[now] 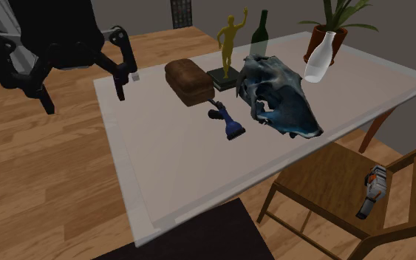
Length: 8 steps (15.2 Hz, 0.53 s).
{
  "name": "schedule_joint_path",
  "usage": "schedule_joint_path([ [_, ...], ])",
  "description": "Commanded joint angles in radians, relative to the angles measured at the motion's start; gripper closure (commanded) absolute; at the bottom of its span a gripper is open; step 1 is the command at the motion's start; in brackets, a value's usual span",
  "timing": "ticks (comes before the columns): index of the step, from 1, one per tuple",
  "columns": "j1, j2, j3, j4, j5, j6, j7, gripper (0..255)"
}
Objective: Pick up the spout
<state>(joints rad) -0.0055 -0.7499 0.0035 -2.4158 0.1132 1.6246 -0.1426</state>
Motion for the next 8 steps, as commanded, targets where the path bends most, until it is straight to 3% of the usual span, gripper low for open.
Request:
schedule_joint_path([
  [1,0.000,0.000,0.000,0.000,0.000,0.000,0.000,0],
  [8,-0.043,0.156,-0.094,-0.017,-0.073,0.164,-0.129,0],
])
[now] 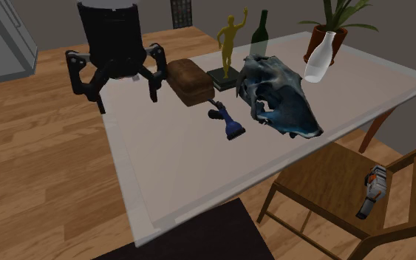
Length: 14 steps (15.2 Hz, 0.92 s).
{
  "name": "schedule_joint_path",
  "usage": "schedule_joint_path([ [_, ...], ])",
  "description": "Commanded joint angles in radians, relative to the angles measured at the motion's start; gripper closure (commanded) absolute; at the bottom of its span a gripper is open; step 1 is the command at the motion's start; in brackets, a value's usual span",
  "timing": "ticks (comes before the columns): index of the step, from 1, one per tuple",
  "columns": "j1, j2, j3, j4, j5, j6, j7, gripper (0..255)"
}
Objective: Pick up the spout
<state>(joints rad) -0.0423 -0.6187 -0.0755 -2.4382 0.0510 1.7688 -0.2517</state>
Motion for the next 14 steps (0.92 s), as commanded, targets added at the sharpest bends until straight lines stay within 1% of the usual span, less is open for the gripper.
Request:
schedule_joint_path([
  [1,-0.012,0.052,-0.028,0.008,-0.019,0.043,-0.038,0],
  [8,-0.044,0.263,-0.116,0.063,-0.053,0.196,-0.161,0],
  [14,-0.066,0.469,-0.182,0.161,-0.042,0.302,-0.271,0],
])
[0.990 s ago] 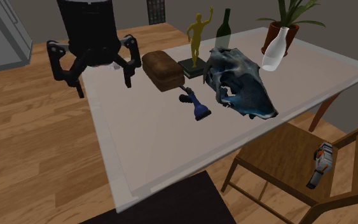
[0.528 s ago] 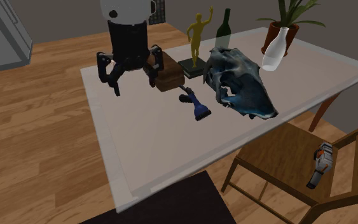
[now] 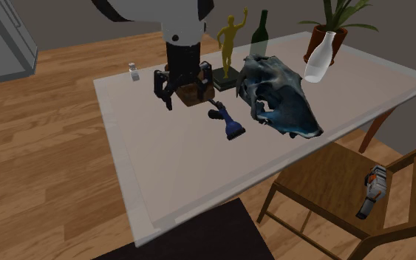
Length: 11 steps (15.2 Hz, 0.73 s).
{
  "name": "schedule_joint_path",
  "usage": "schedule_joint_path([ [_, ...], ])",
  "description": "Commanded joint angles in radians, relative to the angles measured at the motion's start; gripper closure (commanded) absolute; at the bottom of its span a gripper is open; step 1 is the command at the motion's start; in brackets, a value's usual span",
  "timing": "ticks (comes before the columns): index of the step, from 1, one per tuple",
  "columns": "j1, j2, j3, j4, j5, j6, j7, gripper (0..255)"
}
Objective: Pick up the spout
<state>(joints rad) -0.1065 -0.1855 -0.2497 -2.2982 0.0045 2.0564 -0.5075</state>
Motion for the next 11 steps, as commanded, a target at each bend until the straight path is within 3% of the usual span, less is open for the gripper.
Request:
schedule_joint_path([
  [1,-0.006,0.071,-0.017,0.041,0.010,0.029,-0.035,0],
  [11,-0.077,0.444,-0.064,0.316,0.111,0.113,-0.220,0],
])
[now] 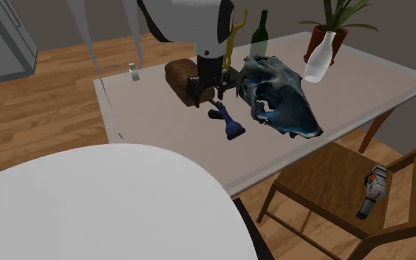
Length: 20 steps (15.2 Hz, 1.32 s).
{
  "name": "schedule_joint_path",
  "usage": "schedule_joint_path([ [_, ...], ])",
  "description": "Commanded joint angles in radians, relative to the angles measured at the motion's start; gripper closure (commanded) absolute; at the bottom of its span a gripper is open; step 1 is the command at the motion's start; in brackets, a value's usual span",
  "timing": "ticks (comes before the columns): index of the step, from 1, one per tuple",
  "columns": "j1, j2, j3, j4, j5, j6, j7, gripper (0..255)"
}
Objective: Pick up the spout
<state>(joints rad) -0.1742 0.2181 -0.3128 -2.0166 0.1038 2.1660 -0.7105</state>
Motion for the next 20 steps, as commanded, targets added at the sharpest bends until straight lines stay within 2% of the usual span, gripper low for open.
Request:
schedule_joint_path([
  [1,-0.020,0.078,-0.001,0.069,0.023,0.006,-0.033,0],
  [8,-0.100,0.323,0.012,0.327,0.081,-0.010,-0.113,0],
  [17,-0.109,0.382,0.026,0.311,0.101,0.063,-0.125,0],
  [18,-0.109,0.381,0.025,0.309,0.101,0.064,-0.126,255],
  [20,-0.109,0.381,0.025,0.309,0.101,0.063,-0.126,255],
])
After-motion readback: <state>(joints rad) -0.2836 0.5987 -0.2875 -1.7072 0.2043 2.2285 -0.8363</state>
